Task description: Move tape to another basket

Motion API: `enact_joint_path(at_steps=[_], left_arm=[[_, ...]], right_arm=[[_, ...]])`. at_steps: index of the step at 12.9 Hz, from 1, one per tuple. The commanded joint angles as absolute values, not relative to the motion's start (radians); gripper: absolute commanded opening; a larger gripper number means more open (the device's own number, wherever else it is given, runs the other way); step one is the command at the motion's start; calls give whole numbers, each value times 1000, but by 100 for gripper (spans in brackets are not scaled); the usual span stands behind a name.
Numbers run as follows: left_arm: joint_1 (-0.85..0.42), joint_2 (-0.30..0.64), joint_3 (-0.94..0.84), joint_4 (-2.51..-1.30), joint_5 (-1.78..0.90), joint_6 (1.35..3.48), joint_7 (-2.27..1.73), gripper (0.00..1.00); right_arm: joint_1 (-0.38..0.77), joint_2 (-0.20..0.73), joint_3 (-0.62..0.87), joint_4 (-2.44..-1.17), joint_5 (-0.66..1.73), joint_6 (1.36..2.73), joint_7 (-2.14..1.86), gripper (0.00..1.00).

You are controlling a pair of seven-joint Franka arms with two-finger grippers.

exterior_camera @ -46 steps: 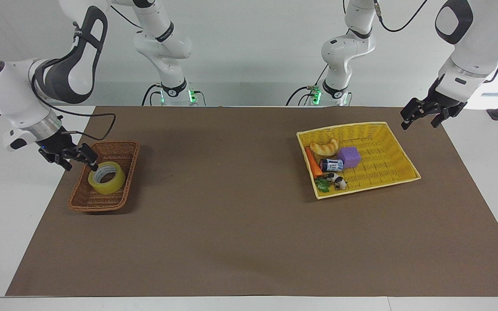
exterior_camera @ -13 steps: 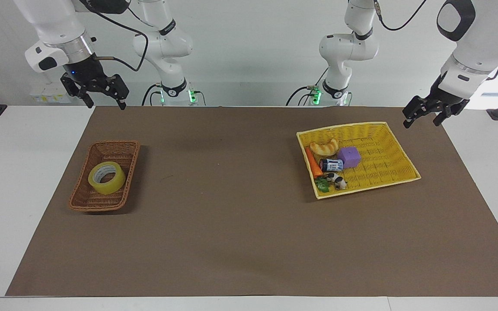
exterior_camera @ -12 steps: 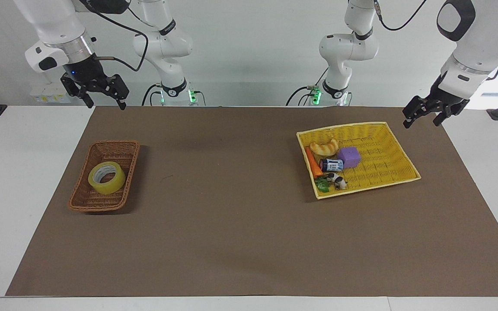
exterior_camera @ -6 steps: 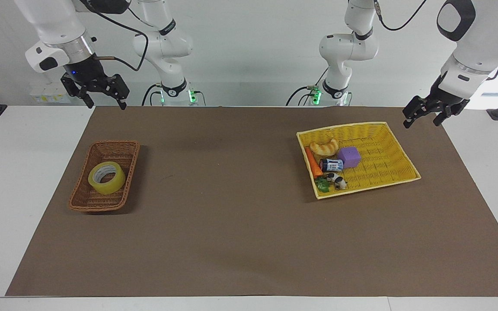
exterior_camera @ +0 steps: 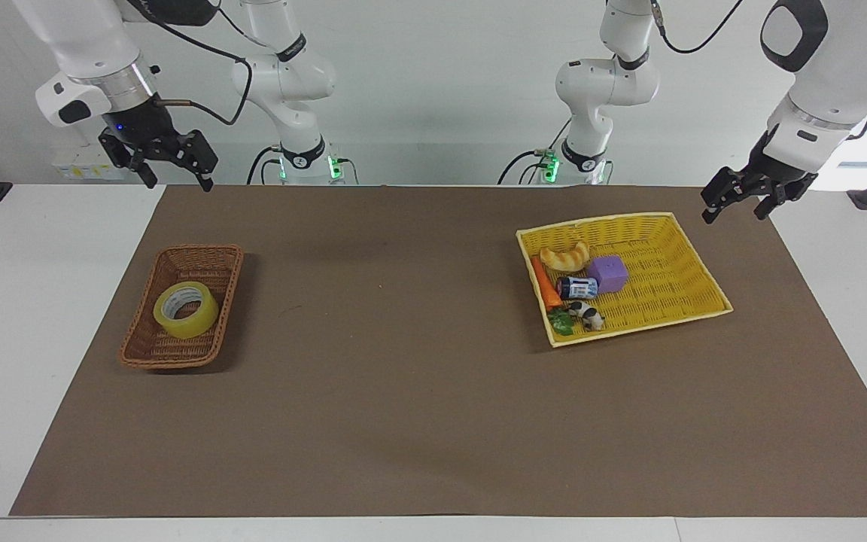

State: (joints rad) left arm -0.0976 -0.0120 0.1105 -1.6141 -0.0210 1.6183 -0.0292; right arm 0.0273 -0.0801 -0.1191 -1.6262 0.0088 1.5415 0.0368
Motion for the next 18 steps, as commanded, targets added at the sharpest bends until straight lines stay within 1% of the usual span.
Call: enact_joint_path(at_steps=[1, 14, 18], left_arm=[[-115, -21, 126, -1615, -3, 1621, -25, 100], [-115, -21, 124, -1615, -3, 1621, -25, 100], [-115, -21, 124, -1615, -3, 1621, -25, 100]], right_arm=[[20, -91, -115, -1625, 5, 1539, 21, 100], [23, -95, -114, -1632, 3, 1540, 15, 100], [28, -95, -112, -1638, -35, 1543, 14, 100]])
